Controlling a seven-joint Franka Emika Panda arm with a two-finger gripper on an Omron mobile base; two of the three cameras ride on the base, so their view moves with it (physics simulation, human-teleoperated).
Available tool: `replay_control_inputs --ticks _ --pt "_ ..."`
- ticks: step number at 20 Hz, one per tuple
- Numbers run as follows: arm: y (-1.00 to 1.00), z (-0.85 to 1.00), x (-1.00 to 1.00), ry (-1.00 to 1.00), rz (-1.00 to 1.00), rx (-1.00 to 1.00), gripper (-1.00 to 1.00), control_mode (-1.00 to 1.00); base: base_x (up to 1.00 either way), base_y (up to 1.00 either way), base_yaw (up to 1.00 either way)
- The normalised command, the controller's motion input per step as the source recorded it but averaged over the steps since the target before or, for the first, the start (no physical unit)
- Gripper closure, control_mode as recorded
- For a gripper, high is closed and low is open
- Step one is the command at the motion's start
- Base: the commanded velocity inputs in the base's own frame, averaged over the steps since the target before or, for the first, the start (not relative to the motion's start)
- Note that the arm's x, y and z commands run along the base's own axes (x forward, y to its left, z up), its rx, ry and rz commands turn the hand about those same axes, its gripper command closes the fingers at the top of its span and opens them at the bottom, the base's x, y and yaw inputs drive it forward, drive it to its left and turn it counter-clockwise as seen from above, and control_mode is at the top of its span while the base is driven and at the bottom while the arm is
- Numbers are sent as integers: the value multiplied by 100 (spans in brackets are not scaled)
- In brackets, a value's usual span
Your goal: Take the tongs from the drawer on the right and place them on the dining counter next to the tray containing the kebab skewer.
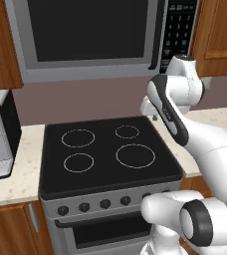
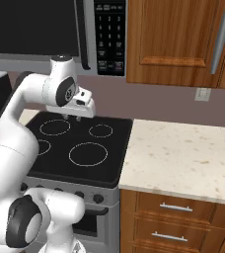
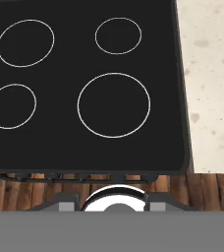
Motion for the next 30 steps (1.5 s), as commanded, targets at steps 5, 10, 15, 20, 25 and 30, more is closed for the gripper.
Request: replay_control_inputs --ticks 5,10,15,20,25,30 --pt "-29 -8 -5 0 -3 1 -100 -100 0 0 0" --pt "-56 -23 -10 3 -13 2 -100 -100 0 0 0" --pt "-87 -40 -23 0 -27 12 -100 -100 0 0 0" --pt "-86 -55 -17 -1 -38 20 -100 -100 0 0 0" --pt "-82 -66 -23 -4 -45 24 -100 -100 0 0 0" --pt "-97 -82 -46 -12 -45 23 -100 -100 0 0 0"
